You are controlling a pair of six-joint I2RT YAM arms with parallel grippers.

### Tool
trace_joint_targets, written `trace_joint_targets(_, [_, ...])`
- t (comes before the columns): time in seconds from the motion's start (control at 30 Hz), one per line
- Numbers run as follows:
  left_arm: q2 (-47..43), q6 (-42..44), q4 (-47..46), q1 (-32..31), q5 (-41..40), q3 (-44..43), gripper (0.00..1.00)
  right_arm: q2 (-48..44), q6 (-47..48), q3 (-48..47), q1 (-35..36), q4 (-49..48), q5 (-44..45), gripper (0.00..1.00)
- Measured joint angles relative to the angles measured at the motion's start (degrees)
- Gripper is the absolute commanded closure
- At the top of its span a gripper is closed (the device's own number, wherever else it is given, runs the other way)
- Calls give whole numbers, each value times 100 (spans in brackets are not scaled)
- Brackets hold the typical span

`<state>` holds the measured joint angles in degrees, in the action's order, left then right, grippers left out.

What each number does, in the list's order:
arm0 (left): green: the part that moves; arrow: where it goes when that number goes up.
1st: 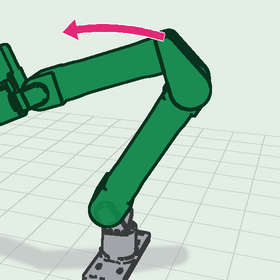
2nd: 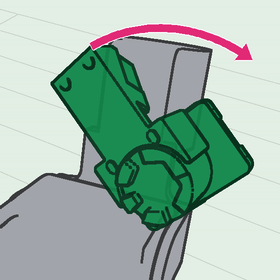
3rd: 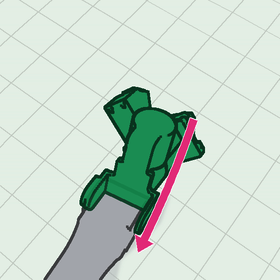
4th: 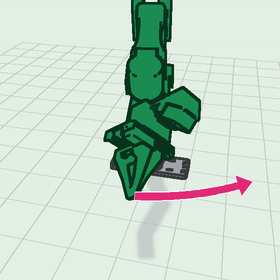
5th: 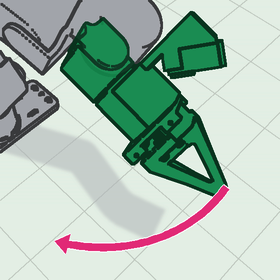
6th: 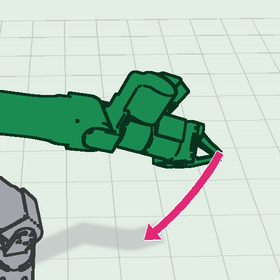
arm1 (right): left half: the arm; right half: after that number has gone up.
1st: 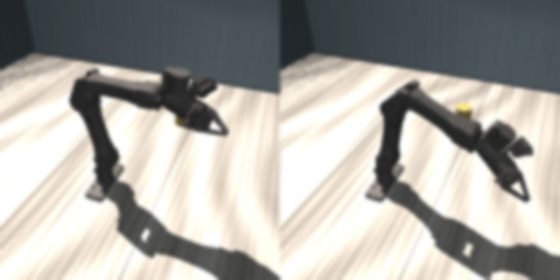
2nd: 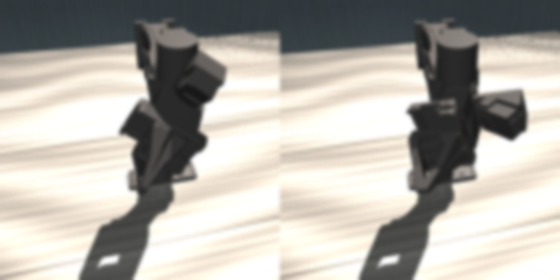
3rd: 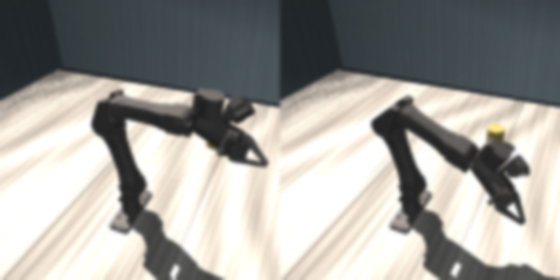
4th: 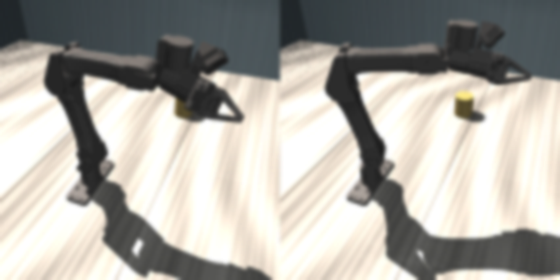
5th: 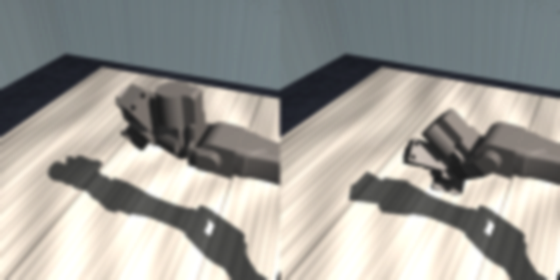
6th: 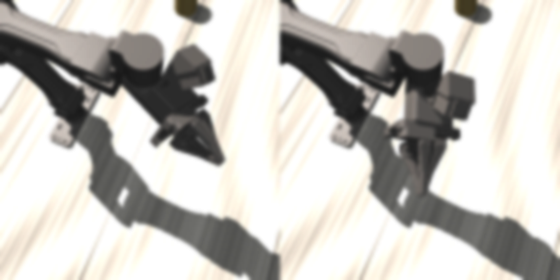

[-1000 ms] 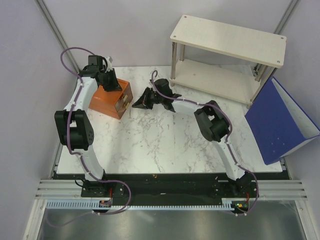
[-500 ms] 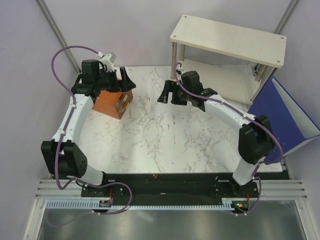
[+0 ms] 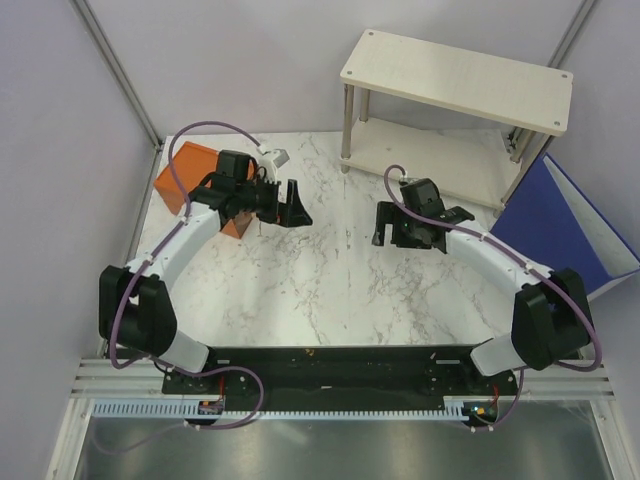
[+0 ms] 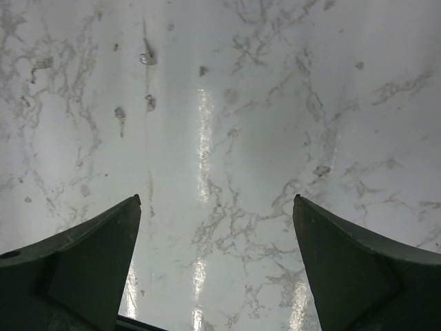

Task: Organize the makeup

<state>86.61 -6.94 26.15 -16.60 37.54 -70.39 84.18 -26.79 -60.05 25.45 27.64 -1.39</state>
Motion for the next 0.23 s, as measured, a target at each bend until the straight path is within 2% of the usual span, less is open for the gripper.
trace_joint_targets(0.23, [0,0,-22,-9,-275,361,1,-109,127,345,-352,170,129,2])
